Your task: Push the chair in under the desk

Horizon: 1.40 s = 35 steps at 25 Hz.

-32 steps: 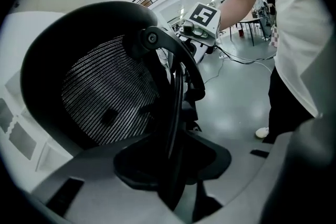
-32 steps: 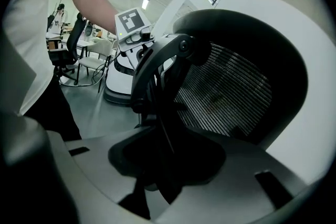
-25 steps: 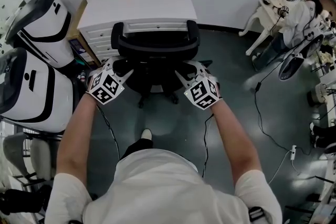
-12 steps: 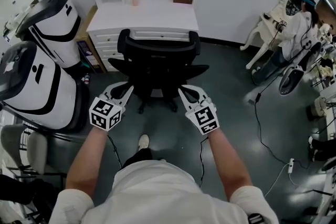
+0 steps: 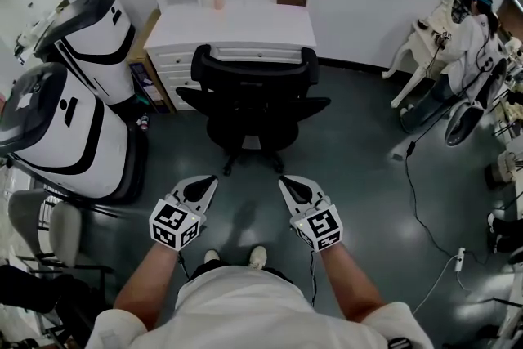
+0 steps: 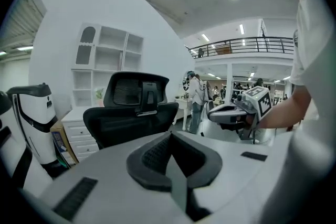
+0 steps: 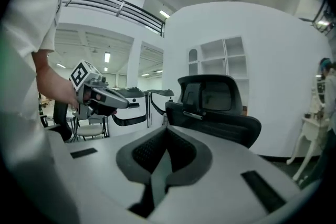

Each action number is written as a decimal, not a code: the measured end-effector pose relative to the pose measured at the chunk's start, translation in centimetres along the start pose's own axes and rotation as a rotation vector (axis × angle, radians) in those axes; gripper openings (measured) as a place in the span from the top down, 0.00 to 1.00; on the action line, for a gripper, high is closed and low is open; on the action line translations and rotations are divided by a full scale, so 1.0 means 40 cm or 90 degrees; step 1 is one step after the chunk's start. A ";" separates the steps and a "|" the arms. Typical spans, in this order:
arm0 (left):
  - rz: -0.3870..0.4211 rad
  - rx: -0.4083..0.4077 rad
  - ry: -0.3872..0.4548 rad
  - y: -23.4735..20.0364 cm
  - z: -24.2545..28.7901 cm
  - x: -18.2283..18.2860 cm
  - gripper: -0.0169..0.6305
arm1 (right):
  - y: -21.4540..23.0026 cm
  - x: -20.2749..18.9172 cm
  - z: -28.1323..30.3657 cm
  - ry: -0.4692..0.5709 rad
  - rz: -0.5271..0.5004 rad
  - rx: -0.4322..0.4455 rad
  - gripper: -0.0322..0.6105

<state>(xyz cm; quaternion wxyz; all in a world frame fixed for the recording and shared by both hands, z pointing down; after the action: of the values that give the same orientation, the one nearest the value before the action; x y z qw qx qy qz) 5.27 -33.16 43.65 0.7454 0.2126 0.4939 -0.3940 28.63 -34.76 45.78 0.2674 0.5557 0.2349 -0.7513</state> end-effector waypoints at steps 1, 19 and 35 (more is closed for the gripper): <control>0.004 -0.004 -0.004 0.011 -0.014 -0.010 0.98 | -0.023 -0.007 -0.015 -0.002 0.004 0.003 0.94; 0.050 -0.101 -0.014 0.056 -0.352 -0.176 0.98 | -0.468 -0.010 -0.108 -0.044 0.017 -0.032 0.95; 0.060 -0.184 -0.015 0.123 -0.583 -0.286 0.98 | -0.774 0.016 -0.205 -0.025 0.077 -0.067 0.95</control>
<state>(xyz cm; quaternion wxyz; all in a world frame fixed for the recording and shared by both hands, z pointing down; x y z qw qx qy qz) -6.39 -9.44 43.79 0.7916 0.1217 0.5263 -0.2858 13.77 -6.38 44.68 0.3457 0.5389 0.2349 -0.7314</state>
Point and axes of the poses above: the fingertips, and each gripper's own axes: z forward along the fingers, y to its right, x out of its top, the point moved 6 cm from there along -z, backward along the fingers, and after that the axes turned 4 degrees about -y, right-handed, at the moved point
